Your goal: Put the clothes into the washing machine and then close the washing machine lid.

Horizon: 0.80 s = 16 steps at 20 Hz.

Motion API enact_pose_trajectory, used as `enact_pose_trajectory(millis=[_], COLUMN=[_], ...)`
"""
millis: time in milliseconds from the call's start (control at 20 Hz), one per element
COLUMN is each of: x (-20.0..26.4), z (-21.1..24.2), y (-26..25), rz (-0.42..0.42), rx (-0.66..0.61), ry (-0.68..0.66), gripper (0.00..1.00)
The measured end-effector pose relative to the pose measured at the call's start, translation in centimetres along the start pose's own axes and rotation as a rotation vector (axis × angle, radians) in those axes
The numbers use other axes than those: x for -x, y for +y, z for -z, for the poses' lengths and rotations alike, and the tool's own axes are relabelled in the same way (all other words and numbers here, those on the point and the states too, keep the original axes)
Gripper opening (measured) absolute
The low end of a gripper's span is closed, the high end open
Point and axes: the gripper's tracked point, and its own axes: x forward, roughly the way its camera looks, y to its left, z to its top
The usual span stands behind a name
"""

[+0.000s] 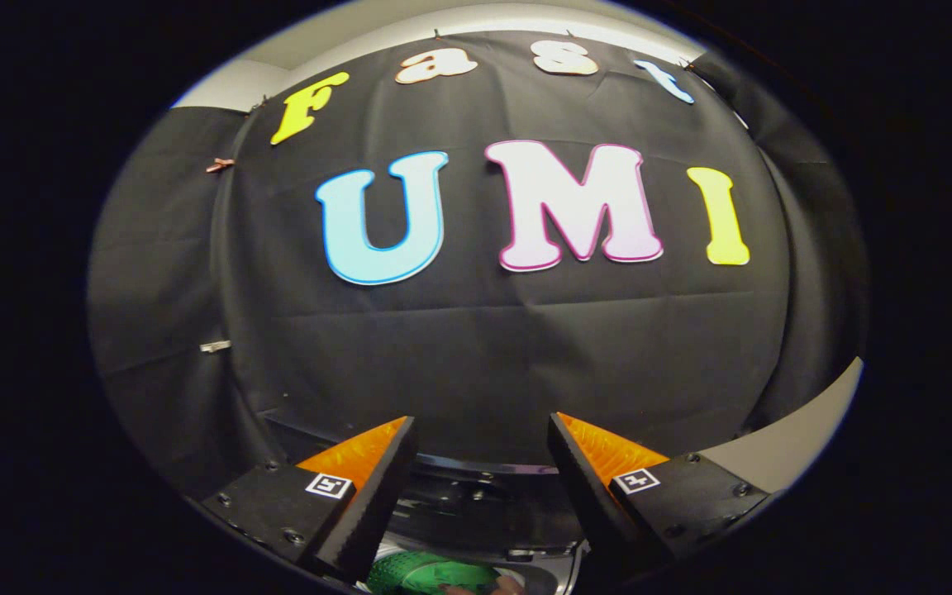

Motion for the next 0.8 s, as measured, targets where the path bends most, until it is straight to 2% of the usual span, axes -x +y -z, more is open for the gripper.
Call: enact_pose_trajectory(millis=[300,550,800], x=[-1.6,-2.5,-2.6], z=[0.7,2.1,2.3], y=[-2.3,-3.0,-3.1], rz=[0.080,0.103,0.107], rx=[-0.014,-0.029,-0.013], ry=[0.040,0.101,0.109], gripper=[0.99,0.99,0.99])
